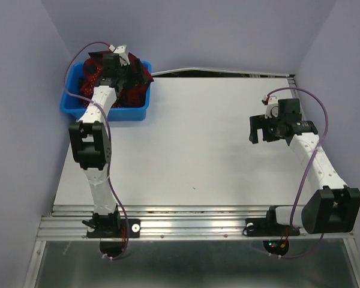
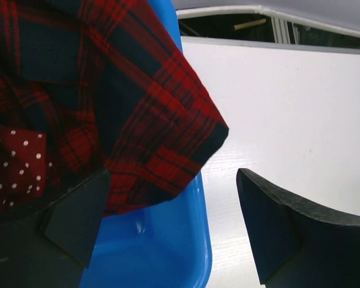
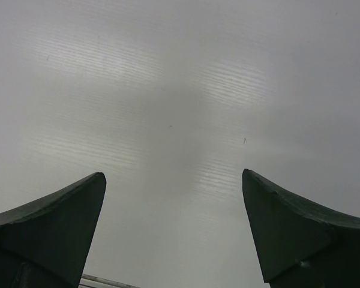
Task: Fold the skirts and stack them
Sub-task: Grab the skirt from the pile
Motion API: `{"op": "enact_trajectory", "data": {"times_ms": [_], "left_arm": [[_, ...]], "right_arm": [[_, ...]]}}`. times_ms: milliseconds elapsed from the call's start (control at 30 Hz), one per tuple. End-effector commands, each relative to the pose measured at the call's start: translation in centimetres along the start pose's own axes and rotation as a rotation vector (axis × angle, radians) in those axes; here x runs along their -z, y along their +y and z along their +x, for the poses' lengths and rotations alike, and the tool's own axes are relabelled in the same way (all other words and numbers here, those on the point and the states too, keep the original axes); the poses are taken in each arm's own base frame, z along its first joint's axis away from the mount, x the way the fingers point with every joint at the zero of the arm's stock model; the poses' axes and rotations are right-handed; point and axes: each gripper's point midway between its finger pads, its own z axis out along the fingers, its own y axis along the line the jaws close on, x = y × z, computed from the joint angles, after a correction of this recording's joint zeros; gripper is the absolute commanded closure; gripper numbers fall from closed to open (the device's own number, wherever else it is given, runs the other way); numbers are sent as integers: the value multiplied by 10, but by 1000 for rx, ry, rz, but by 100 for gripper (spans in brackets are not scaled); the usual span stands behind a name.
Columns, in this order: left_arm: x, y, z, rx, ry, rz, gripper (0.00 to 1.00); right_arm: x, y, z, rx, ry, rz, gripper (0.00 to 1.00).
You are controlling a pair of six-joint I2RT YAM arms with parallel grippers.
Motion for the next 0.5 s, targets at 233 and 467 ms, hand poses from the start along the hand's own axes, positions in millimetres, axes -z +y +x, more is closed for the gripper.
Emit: {"op": "enact_trajectory", "data": {"times_ms": [233, 467], "left_arm": [[-49, -17, -35, 111, -130, 117, 4], [-58, -25, -43, 103, -163, 189, 41]], "right_arm": [[1, -10, -8, 22, -10, 50, 0], [-1, -12, -5, 23, 7, 60, 0]]}}
